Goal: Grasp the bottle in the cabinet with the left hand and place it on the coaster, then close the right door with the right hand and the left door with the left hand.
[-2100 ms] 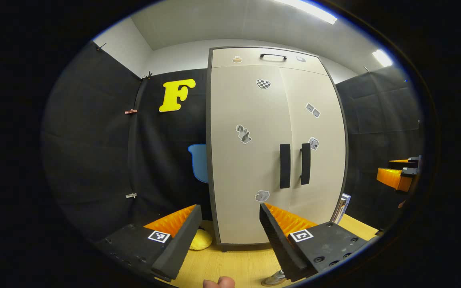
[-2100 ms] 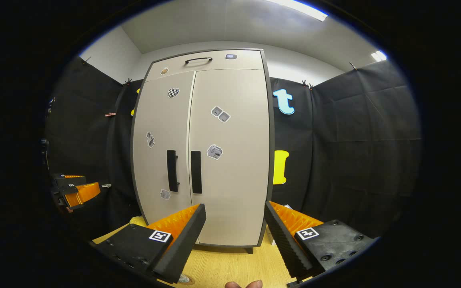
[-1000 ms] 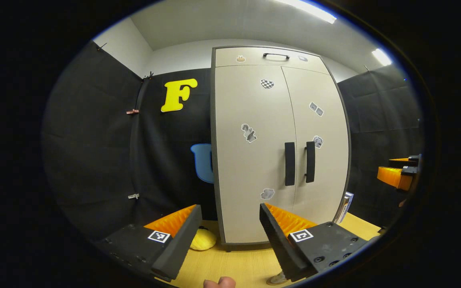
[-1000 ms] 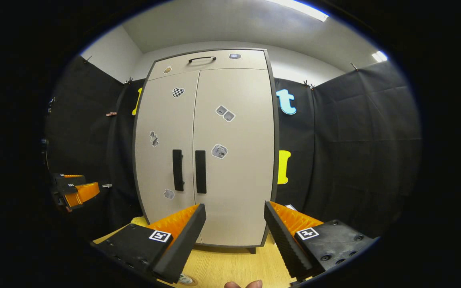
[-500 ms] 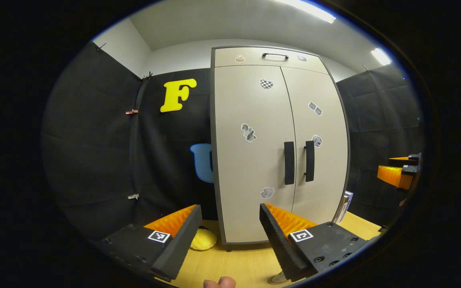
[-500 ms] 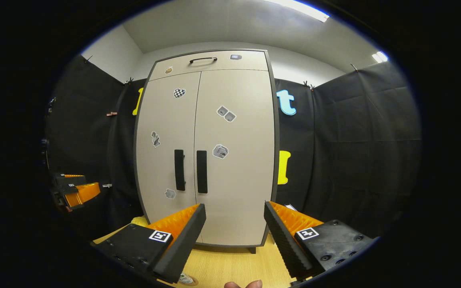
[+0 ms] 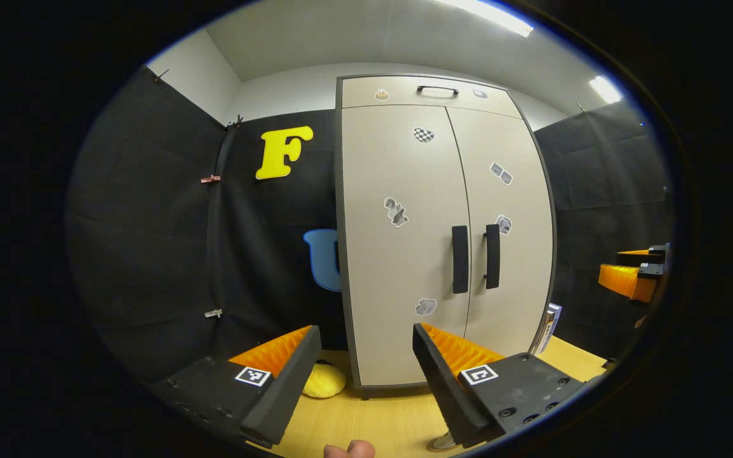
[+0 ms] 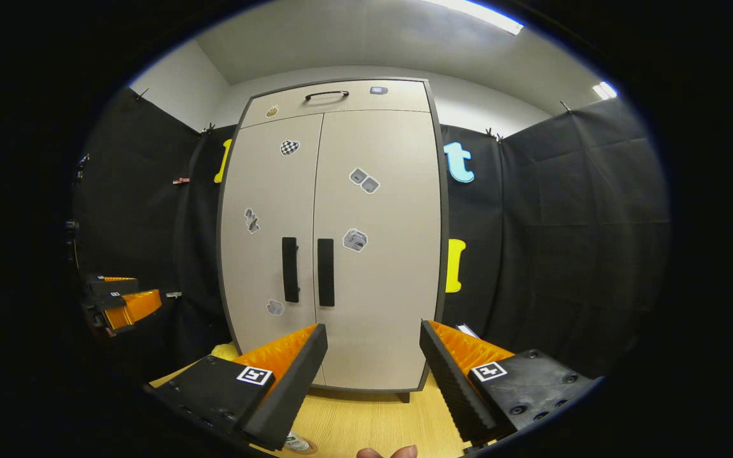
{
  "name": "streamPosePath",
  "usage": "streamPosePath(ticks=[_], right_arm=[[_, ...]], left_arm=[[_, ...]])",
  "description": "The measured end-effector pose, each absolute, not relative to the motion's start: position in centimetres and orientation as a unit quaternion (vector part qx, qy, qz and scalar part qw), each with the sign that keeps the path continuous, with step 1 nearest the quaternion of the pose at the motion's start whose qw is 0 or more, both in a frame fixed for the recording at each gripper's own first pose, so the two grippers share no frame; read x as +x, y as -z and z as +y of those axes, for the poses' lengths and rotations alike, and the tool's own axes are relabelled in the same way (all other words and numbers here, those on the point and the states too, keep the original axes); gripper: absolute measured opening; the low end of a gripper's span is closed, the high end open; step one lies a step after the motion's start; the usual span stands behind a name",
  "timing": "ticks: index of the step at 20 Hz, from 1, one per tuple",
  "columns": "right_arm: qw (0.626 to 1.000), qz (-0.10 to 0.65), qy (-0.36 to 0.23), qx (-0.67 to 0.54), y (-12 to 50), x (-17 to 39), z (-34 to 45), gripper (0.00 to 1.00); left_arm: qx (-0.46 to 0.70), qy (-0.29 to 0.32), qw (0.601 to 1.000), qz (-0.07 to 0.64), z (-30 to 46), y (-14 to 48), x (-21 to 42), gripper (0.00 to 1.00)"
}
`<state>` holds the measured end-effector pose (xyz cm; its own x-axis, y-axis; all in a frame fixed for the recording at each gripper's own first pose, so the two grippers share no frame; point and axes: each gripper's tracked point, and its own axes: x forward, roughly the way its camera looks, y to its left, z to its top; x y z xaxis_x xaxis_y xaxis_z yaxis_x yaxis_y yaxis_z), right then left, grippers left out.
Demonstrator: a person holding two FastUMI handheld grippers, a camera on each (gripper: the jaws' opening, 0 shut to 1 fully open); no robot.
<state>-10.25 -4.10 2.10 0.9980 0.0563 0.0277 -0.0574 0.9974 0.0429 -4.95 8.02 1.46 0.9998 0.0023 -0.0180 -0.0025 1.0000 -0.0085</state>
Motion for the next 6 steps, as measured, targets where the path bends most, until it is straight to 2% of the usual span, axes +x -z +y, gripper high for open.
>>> streamPosePath(ticks=[6], right_arm=[[0.999, -0.014, -0.032, 0.021, -2.10, -10.28, -3.92, 0.98]], left_arm=[[-0.003, -0.002, 1.000, 0.010, 7.94, -1.33, -5.04, 0.93]])
